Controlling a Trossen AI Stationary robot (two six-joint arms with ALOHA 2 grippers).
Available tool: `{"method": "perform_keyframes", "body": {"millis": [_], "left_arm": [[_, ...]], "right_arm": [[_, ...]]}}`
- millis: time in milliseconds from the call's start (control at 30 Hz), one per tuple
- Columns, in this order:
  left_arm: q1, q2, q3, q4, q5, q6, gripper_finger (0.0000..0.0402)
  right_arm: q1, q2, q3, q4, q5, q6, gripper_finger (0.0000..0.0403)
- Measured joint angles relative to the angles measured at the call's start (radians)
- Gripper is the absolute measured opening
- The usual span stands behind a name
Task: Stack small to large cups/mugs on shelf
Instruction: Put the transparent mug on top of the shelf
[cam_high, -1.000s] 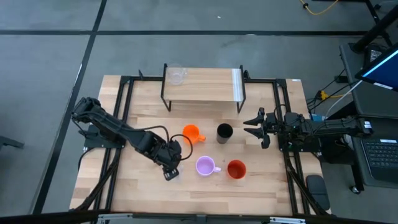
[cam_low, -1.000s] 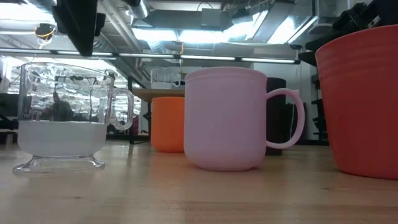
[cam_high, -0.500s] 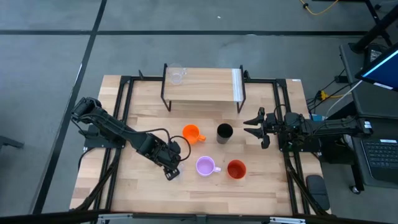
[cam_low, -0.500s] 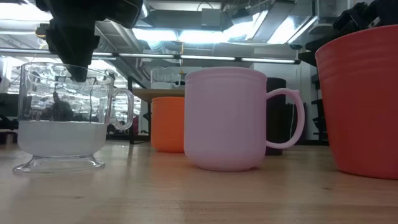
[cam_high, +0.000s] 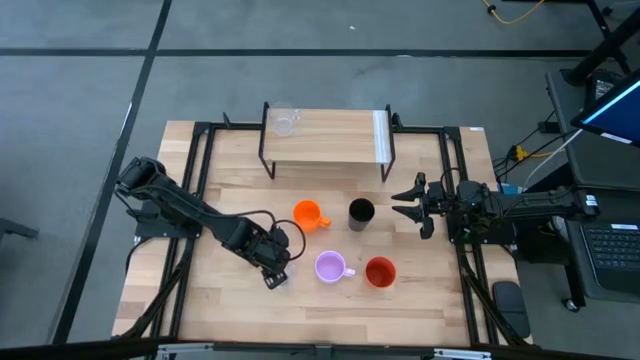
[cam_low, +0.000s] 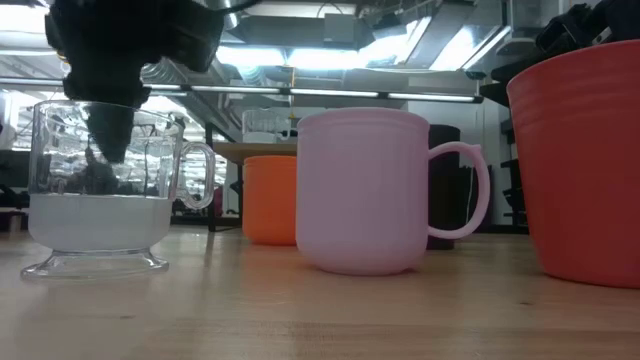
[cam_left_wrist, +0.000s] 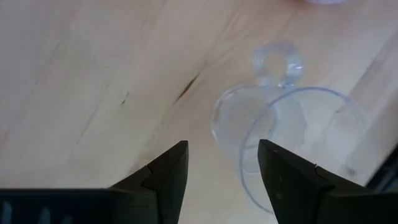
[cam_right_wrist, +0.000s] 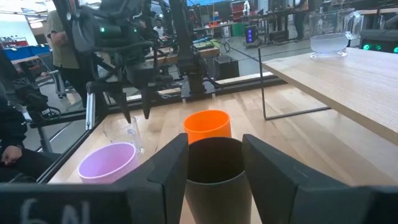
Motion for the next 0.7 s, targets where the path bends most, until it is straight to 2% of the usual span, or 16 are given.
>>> {"method": "perform_keyframes", "body": {"millis": [333, 533, 700], "left_arm": [[-0.002, 0.101, 0.000, 0.047, 0.007, 0.003, 0.0188], [-0.002, 0.110, 0.000, 0.045, 0.007, 0.003, 0.0187], [-0.002, 0.110, 0.000, 0.045, 0.040, 0.003, 0.0149]], "right_arm": [[0.000, 0.000, 0.000, -0.001, 0.000, -0.003, 0.0154], [0.000, 0.000, 0.000, -0.003, 0.000, -0.004, 0.0154], [0.000, 0.000, 0.000, -0.003, 0.000, -0.004, 0.0154]]}}
